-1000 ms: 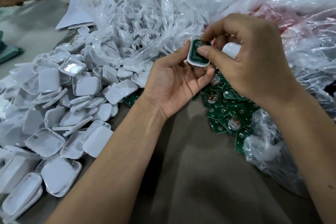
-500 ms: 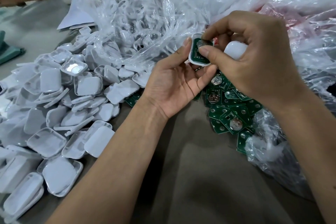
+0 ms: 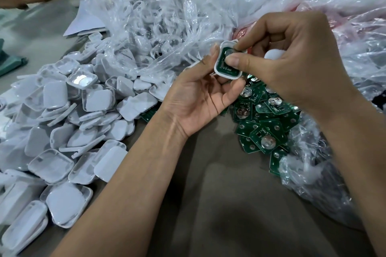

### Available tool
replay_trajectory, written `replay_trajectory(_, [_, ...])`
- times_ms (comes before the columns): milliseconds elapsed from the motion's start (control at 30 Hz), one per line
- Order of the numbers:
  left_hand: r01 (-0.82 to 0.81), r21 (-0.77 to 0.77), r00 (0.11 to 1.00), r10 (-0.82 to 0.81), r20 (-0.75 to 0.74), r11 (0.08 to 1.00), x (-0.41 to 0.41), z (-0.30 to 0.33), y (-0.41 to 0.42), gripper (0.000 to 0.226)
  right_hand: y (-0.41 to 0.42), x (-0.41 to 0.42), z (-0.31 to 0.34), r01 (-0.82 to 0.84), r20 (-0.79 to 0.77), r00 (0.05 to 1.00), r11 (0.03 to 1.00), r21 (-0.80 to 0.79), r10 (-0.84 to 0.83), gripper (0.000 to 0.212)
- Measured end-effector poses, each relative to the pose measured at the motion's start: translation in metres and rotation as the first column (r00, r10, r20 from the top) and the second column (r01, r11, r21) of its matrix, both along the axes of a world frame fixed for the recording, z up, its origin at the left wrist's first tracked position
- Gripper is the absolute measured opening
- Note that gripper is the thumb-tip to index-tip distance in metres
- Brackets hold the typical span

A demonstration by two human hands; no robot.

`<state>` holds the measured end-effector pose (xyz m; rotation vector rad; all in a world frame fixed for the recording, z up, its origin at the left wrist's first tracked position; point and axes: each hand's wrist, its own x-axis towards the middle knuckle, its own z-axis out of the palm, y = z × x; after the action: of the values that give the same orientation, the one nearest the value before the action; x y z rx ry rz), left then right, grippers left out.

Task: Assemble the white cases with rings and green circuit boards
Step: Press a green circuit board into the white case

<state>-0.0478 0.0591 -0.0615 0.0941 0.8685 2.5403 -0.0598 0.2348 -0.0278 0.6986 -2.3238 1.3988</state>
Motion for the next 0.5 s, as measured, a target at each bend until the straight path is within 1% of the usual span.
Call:
replay_trajectory(100, [0.007,-0.022,1.000,-0.006,0.013,1.000,-0.0002,0.0007,0.0007,0.025,0.0006,0.0007,0.0005,0.010,0.006,1.000,1.000,0.009,-0.010,0.024])
replay_trajectory(333, [0.024,-0.016,1.000,-0.024,-0.003,1.000,-0.0005,-0.0005,-0.0031,0.027,-0.0034,0.0032,0.0002,0.024,-0.071,0.997,0.999,0.041,-0.021,0.020])
replay_trajectory(500, [0.031,-0.017,0.999,-0.031,-0.015,0.999,-0.0004,-0.0009,-0.0043,0.027,-0.0030,0.0045,0.0007,-0.003,-0.069,0.998,0.998,0.055,0.006,0.021])
